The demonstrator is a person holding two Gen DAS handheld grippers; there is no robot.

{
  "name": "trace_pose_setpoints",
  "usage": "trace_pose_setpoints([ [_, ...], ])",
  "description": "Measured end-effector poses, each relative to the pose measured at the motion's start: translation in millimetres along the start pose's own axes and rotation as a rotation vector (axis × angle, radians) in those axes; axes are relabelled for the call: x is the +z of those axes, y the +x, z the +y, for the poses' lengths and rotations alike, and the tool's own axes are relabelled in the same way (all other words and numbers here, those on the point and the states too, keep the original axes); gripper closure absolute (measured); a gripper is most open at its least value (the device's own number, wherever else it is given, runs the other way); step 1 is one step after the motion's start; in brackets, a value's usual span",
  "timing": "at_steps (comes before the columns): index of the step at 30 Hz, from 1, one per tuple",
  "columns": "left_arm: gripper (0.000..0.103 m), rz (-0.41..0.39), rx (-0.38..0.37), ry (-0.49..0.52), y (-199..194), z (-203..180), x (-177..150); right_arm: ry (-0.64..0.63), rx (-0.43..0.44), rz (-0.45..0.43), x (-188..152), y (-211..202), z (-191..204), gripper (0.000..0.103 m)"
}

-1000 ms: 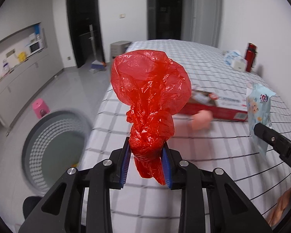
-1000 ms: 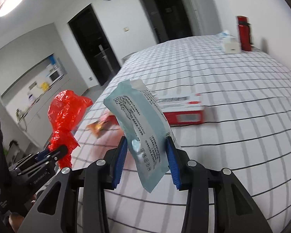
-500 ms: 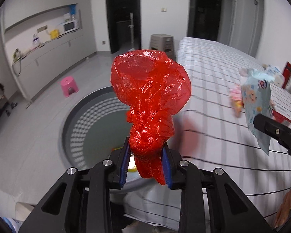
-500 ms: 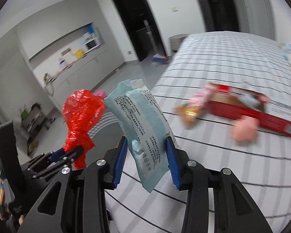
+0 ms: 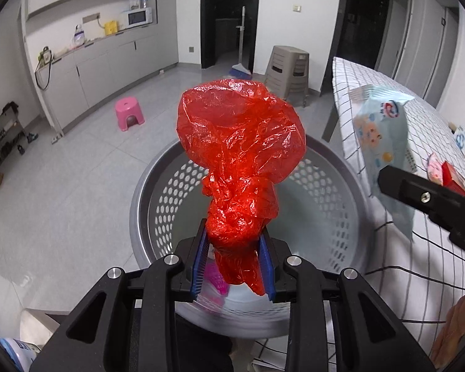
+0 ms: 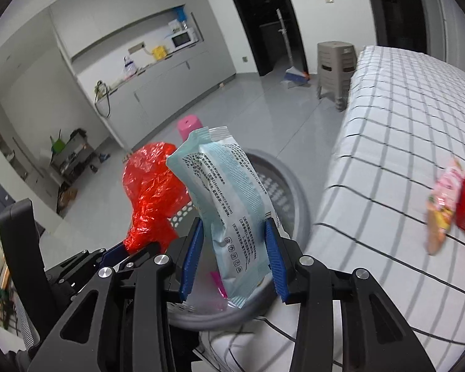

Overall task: Collect trash
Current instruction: 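Carry bag and wipe packet over the grey basket and open both tools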

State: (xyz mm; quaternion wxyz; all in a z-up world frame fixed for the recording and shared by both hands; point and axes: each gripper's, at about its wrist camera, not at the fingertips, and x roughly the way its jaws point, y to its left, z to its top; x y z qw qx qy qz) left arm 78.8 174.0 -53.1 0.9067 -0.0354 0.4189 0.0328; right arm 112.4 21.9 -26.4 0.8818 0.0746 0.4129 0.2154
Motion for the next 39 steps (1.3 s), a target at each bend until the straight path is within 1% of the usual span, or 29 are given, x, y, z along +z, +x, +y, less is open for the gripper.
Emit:
trace_pose_setpoints([
  [5,0.073,0.027,0.003,-0.016,12.2,6.1,-2.1,-0.003,0.000,0.038,-0.8,19.2,8.0,0.064],
  [10,0.072,0.053,0.002,-0.044,23.4,14.8,-6.4,0.009,-0.002,0.079,-2.5,35.2,6.0,0.064],
  [12,0.072,0.066,-0.001,-0.055,28.4,16.0,-6.9,0.011,0.002,0.078,-1.1,35.4,6.7,0.064],
  [18,0.070,0.070,0.005,-0.065,34.5,15.0,-4.6,0.026,0.016,0.081,2.4,39.8,3.6,0.063],
  [19,0.068,0.069,0.006,-0.066,34.4,14.5,-5.6,0.027,0.018,0.078,3.0,38.5,2.7,0.061],
  [20,0.065,0.067,0.008,-0.066,34.3,14.2,-5.7,0.028,0.020,0.079,3.0,37.9,1.9,0.055],
  [22,0.047,0.065,0.017,-0.072,34.1,15.0,-5.0,0.031,0.021,0.071,0.8,36.1,1.2,0.047],
  [23,0.044,0.062,0.019,-0.078,33.4,16.2,-5.7,0.031,0.019,0.063,0.4,35.3,1.3,0.047],
  [24,0.043,0.059,0.017,-0.084,32.7,17.3,-6.0,0.030,0.018,0.060,0.3,34.5,1.5,0.047],
  [39,0.043,0.077,0.033,-0.087,31.3,20.3,-10.5,0.023,0.017,0.060,-1.6,32.9,3.7,0.047],
])
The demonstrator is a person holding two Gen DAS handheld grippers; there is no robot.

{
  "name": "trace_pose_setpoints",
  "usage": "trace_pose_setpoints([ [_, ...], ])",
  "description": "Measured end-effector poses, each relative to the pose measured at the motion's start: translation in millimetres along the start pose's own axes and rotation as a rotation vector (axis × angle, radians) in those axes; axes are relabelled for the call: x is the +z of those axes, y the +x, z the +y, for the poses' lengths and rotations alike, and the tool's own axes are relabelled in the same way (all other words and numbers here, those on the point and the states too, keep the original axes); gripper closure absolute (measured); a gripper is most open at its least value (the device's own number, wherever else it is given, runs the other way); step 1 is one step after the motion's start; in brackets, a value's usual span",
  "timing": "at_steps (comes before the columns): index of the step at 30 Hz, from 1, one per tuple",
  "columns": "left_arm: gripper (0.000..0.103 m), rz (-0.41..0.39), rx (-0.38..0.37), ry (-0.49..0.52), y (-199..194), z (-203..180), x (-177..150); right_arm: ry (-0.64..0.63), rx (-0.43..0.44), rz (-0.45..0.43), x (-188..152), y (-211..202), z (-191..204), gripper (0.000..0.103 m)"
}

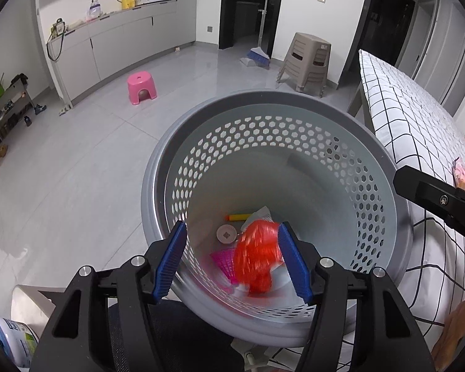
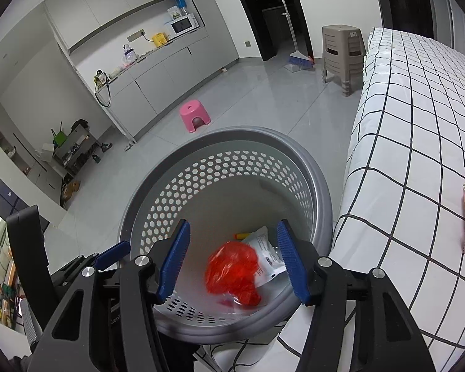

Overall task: Collect trash
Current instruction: 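Carry bag and wipe packet over the grey basket and open both tools, then return both tools to the bed toward the snack wrapper and pig toy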

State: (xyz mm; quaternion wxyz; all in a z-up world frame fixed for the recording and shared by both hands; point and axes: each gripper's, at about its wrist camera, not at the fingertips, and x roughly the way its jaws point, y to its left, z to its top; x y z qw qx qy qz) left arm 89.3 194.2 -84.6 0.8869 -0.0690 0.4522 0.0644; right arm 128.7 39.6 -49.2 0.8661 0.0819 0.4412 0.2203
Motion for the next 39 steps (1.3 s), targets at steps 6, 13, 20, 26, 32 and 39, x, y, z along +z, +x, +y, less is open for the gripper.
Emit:
trace_pose_setpoints([
  [6,0.043,-0.005,0.008,0.001,-4.2,2.9,-1.6,0.003,0.002,-0.006,-0.3,-2.3,0.2,0.047],
  [13,0.038,-0.029,0.022,0.002,-19.4,5.2,-1.7,-0.005,-0.021,-0.027,-3.6,-12.8,0.2,0.044],
  [20,0.034,-0.067,0.026,0.021,-39.3,-4.3,-1.2,-0.014,-0.097,-0.100,-8.6,-46.5,0.8,0.039],
  [26,0.028,-0.106,0.000,0.046,-58.6,-24.9,0.9,0.016,-0.178,-0.157,-17.8,-85.2,-15.0,0.036],
  [32,0.024,-0.133,-0.049,0.095,-71.8,-58.7,-0.7,0.071,-0.301,-0.212,-39.8,-128.9,-51.3,0.031],
  [39,0.018,-0.157,-0.114,0.163,-81.4,-110.4,-2.6,0.177,-0.458,-0.242,-64.6,-170.3,-111.8,0.028],
])
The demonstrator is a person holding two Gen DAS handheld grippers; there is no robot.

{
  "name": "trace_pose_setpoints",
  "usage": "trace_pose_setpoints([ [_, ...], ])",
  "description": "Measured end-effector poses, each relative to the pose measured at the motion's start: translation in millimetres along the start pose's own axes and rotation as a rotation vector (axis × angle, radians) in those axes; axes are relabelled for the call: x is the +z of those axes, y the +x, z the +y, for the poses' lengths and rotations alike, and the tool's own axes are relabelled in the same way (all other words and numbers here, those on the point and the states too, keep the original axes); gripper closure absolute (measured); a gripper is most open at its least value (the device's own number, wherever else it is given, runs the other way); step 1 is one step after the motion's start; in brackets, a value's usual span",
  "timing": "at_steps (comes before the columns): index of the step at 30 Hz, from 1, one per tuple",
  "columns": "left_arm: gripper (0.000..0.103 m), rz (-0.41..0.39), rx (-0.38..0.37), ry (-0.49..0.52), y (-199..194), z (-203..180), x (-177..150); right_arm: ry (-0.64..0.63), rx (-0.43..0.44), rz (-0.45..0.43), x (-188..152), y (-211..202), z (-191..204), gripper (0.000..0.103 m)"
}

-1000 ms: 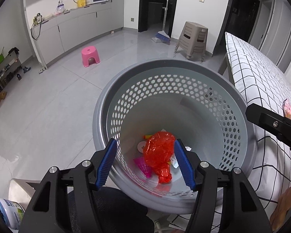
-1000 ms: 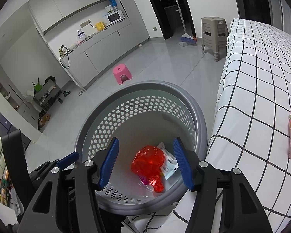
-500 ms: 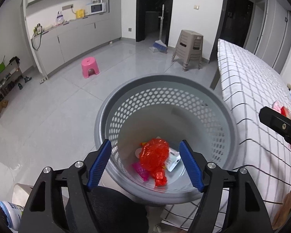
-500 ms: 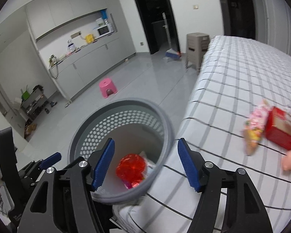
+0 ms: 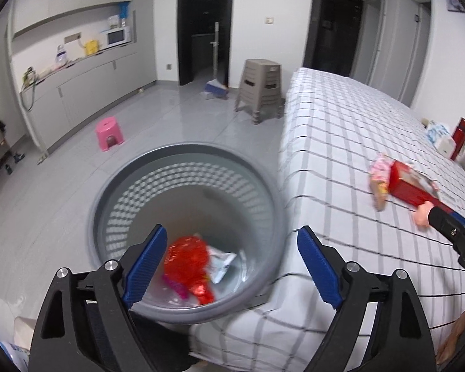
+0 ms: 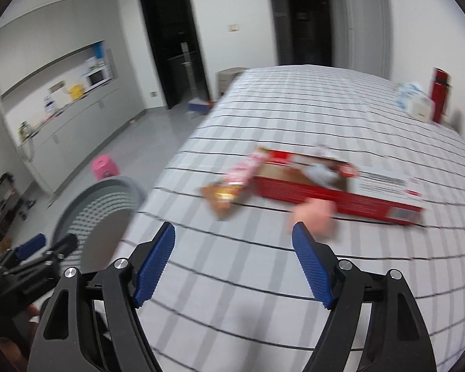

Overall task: Collect trash
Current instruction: 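Return both tools to the bed toward the snack wrapper and pig toy, then grasp the pink pig toy with right tool while left grasps the snack wrapper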

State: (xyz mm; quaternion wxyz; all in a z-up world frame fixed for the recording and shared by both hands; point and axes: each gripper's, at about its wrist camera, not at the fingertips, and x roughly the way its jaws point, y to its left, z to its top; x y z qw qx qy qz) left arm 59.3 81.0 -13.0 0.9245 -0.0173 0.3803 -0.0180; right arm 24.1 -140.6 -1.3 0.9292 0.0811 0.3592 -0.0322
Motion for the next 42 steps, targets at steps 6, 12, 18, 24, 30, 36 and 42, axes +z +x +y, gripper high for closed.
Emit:
trace_pose_setpoints([
  [6,0.016,0.004,-0.049,0.053,8.3,-42.5,6.4,0.066,-0.094,0.014,-3.5,2.8,-41.6,0.027],
  [12,0.016,0.025,-0.074,0.101,23.6,-68.4,16.4,0.119,-0.123,0.068,-2.4,20.1,-62.7,0.028],
  [18,0.015,0.044,-0.076,0.119,38.6,-80.1,21.6,0.125,-0.117,0.127,1.8,45.8,-60.9,0.028],
  [24,0.015,0.058,-0.071,0.116,49.7,-81.8,28.1,0.131,-0.116,0.169,7.5,66.7,-57.5,0.028],
  [30,0.015,0.075,-0.077,0.129,59.1,-89.7,32.2,0.140,-0.113,0.179,9.0,75.5,-58.6,0.029],
  [36,0.015,0.088,-0.099,0.142,63.1,-103.6,32.9,0.121,-0.084,0.176,10.5,73.5,-56.9,0.059],
  [42,0.015,0.094,-0.125,0.170,62.8,-121.4,31.8,0.126,-0.033,0.154,5.9,56.5,-63.7,0.059],
])
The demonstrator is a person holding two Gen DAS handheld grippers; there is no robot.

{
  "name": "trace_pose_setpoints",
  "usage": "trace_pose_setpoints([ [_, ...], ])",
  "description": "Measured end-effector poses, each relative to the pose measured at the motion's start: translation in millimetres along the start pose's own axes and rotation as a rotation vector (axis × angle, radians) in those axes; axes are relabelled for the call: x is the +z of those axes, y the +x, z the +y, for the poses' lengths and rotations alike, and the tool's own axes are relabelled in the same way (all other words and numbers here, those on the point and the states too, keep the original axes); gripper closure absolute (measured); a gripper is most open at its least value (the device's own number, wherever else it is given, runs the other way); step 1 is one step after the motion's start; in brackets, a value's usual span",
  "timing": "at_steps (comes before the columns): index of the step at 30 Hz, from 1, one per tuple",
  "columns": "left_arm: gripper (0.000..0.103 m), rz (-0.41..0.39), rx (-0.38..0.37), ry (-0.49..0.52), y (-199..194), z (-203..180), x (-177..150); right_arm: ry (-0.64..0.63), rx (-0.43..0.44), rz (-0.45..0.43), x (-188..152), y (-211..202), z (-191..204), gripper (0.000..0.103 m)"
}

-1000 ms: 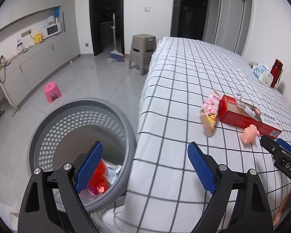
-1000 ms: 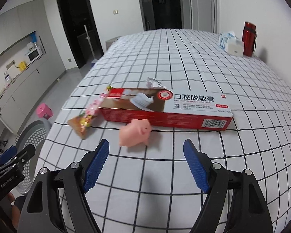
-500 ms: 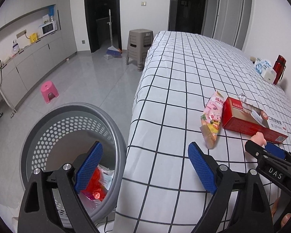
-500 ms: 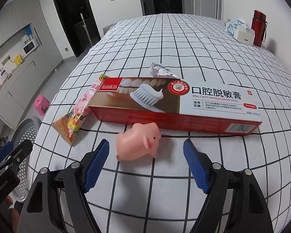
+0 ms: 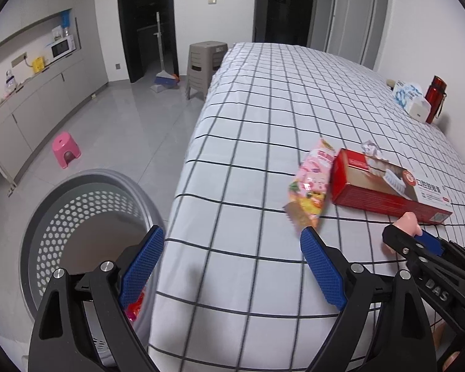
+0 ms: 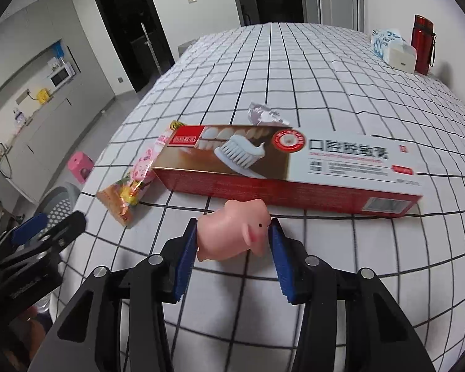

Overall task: Collect trash
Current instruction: 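Grasp the pink pig toy with right tool while left grasps the snack wrapper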

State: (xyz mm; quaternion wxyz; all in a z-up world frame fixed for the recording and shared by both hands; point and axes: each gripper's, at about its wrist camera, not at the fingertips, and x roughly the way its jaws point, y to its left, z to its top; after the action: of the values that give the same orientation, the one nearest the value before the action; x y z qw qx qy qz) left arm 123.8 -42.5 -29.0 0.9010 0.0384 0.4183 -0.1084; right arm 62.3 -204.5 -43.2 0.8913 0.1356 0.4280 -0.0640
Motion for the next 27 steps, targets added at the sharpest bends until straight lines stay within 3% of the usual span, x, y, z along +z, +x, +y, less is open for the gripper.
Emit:
trace_pose_setpoints([
  [9,0.014,0.036,-0.031,0.050,16.3,-26.9,8.5,0.033,0.053,-0.038,-11.7,-35.2,-35.4,0.059],
  [21,0.014,0.079,-0.019,0.117,52.3,-58.8,20.7,0.081,0.120,-0.055,-14.7,-45.8,-59.3,0.059],
  [23,0.019,0.083,-0.023,0.117,55.9,-59.5,22.1,0.085,0.128,-0.056,-15.6,-45.8,-60.0,0.059],
  [27,0.038,0.100,-0.054,0.102,61.7,-60.9,27.2,0.093,0.141,-0.054,-15.7,-44.8,-61.4,0.059],
])
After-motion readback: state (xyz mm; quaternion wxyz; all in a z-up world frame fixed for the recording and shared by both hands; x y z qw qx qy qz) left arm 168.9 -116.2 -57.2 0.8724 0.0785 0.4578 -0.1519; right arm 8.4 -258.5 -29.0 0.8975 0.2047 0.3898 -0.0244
